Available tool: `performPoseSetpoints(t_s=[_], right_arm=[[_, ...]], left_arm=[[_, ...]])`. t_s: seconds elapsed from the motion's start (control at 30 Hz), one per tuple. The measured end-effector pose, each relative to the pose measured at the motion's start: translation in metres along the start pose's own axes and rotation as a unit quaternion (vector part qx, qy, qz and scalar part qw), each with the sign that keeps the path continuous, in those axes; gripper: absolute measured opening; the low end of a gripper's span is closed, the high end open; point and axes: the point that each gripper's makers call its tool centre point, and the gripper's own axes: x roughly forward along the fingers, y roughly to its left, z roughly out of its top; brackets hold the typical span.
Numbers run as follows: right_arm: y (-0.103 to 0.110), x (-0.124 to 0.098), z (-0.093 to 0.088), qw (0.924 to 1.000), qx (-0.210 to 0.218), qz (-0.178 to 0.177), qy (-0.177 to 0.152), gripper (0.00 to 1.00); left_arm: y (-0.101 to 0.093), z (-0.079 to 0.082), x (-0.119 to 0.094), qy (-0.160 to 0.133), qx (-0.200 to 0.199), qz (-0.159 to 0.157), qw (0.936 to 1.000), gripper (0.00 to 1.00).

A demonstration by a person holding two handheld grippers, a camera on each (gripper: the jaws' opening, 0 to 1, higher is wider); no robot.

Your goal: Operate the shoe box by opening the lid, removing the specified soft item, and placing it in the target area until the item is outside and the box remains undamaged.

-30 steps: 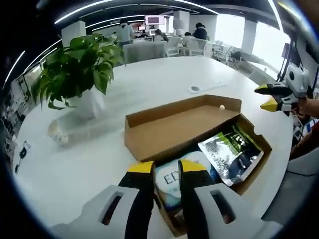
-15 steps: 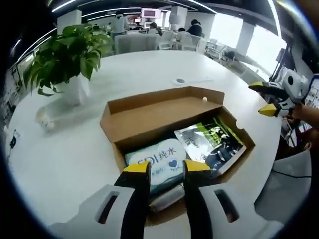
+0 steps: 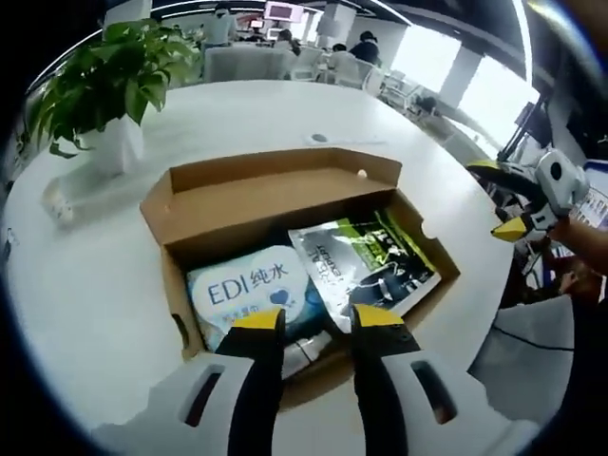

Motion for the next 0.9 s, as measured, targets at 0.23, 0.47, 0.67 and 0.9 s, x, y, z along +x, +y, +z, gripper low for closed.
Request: performPoseSetpoints(t_s=[0.23,0.47,0.67,0.9], right_arm=[[0.007,-0.004,-0.005,1.0,-0.001,0.003,-0.002,0.61],[0.009,-0.008,-0.013,1.0,0.006,0.002,0.001,0.6],[0.01,-0.009,-0.018,0.9999,0.015,0.0,0.001,0.6],[0.015,-0.007,-0.023,0.9998,0.018,0.004,0.002,0.59]], left_arm=[[-0.009,-0.006,0.01,0.006,-0.034,-0.019,0.9992,0.27],[-0.015,-0.016,0.021,0.019,-0.079,-0.035,0.9961,0.26],[-0.02,-0.023,0.03,0.033,-0.101,-0.048,0.9931,0.23],[-0.022,-0.027,0.039,0.037,-0.124,-0.061,0.9897,0.17]])
